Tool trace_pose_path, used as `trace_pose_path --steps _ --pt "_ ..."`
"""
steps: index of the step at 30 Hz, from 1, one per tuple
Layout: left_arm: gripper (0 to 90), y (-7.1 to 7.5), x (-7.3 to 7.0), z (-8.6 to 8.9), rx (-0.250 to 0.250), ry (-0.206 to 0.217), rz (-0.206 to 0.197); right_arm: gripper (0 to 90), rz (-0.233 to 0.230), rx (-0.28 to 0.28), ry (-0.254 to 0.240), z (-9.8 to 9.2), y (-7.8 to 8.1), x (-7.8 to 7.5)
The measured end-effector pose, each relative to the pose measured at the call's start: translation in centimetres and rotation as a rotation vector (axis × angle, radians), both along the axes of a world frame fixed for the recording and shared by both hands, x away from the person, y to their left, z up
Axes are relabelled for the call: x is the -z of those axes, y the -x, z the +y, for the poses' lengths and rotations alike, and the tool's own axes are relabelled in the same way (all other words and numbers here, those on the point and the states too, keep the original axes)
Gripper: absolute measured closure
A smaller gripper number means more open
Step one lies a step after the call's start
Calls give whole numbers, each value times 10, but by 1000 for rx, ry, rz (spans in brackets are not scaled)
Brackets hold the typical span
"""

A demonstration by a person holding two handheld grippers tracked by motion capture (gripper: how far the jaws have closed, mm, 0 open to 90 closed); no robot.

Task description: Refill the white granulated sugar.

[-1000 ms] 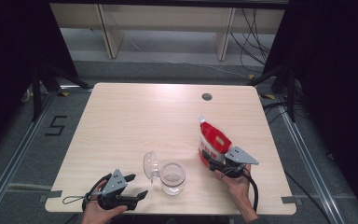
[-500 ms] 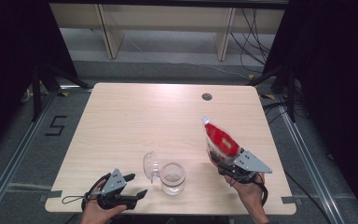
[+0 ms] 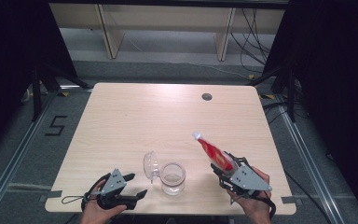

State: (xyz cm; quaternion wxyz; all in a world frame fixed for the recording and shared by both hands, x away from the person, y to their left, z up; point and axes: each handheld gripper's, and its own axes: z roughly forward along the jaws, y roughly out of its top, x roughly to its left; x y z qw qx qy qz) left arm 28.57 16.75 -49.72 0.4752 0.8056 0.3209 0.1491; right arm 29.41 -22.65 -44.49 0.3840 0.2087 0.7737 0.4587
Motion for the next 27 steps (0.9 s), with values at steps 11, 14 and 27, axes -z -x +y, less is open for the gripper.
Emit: trace_pose_path --steps 11,14,27 --pt "267 -1 -1 2 13 -12 1 457 -83 14 361 15 25 -4" --pt "265 0 0 1 3 -8 16 458 -129 17 464 20 31 -5" --pt "251 -2 1 1 6 -20 2 462 -236 30 783 38 43 -2"
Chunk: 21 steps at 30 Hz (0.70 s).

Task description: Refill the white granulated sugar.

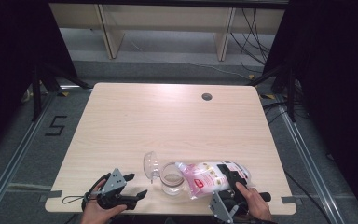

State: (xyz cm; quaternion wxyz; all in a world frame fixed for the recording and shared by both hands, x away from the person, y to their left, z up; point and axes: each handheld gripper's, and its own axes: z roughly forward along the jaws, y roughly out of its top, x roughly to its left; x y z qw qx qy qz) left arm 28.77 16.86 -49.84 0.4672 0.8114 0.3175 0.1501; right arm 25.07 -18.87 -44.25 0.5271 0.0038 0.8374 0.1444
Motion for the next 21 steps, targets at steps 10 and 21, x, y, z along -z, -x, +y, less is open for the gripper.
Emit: trace_pose_path --steps 10,21 --pt "246 0 1 0 -3 -6 3 467 -105 -92 232 11 -2 -4" --pt "246 1 1 -1 -13 11 27 472 -151 -74 339 12 0 -7"
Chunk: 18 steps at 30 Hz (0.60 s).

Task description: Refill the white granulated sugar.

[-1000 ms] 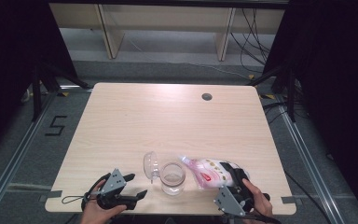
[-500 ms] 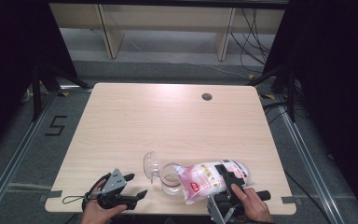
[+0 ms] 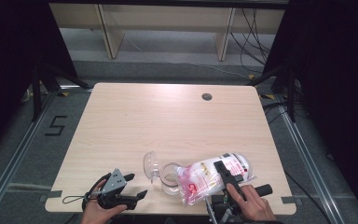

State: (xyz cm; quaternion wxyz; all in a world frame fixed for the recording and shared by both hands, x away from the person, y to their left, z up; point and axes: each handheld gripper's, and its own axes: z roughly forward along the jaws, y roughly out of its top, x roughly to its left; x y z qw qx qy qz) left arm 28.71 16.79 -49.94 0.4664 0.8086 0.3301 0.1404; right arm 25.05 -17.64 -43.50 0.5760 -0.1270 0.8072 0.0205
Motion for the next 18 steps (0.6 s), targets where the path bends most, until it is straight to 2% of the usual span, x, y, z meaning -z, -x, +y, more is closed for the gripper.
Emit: trace_pose_path --steps 1,3,6,7,9,12,13,14,15,16,18 --pt "246 -1 -1 1 12 -17 -12 472 -5 0 -2 1 0 0" --pt "246 -1 -1 1 15 -18 -17 473 -27 -46 45 3 -2 -2" --pt "246 -2 -1 2 26 -40 -26 475 -15 -18 36 4 -1 2" --pt "246 -1 0 0 17 -12 -18 476 -19 -25 38 4 -1 3" --pt "246 -1 0 0 20 -14 -19 477 -37 -41 58 5 -2 4" --pt "246 -2 0 1 20 -15 -21 478 -45 -29 67 4 -2 4" --pt "246 -1 0 1 21 -25 -19 479 -66 -63 103 5 -4 0" --pt "246 0 0 -1 9 -10 -1 479 -62 -56 104 5 -4 1" --pt "246 0 1 -2 6 -5 -12 480 -57 -39 113 5 -3 1" --pt "246 -1 0 -1 23 -34 -28 480 -58 -39 117 5 -3 1" --pt "246 -1 0 0 33 -37 -22 481 -58 -60 155 7 -5 1"
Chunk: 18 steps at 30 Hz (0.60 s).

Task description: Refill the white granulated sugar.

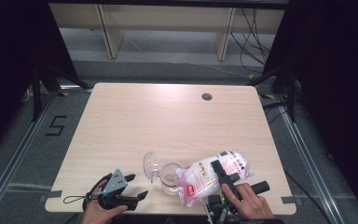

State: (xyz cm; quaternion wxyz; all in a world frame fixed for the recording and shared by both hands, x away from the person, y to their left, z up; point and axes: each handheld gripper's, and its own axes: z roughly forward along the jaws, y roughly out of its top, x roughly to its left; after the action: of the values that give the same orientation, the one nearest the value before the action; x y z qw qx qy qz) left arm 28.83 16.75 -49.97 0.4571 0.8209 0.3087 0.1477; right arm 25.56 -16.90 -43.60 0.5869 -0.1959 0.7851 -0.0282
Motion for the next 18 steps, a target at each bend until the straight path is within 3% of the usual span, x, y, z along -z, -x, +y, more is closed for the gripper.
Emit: trace_pose_path --steps 1,2,5,6,8,10,12,14,15,17,18 --pt "247 -1 0 0 1 -8 -11 482 -1 6 -7 0 0 2" --pt "247 1 0 -1 -8 15 -3 483 -2 -3 7 1 -1 3" --pt "247 0 0 0 -3 4 -6 485 14 20 -31 -1 0 7" --pt "247 0 0 0 -10 1 -16 485 7 9 -11 0 0 6" --pt "247 0 0 0 0 3 2 486 -4 -11 40 2 -1 4" --pt "247 0 0 0 -2 -1 2 487 -12 -4 32 2 -1 4" --pt "247 1 0 -1 -5 7 3 488 -19 -10 54 3 -2 3" --pt "247 0 0 0 -3 -15 -13 489 -19 -14 43 3 -3 3" --pt "247 1 1 -2 -12 21 -9 491 -16 6 8 1 -3 5" --pt "247 0 0 0 0 -1 -4 491 -22 1 54 3 -3 1" --pt "247 -1 0 0 3 -3 0 492 -28 -11 40 3 -4 2"
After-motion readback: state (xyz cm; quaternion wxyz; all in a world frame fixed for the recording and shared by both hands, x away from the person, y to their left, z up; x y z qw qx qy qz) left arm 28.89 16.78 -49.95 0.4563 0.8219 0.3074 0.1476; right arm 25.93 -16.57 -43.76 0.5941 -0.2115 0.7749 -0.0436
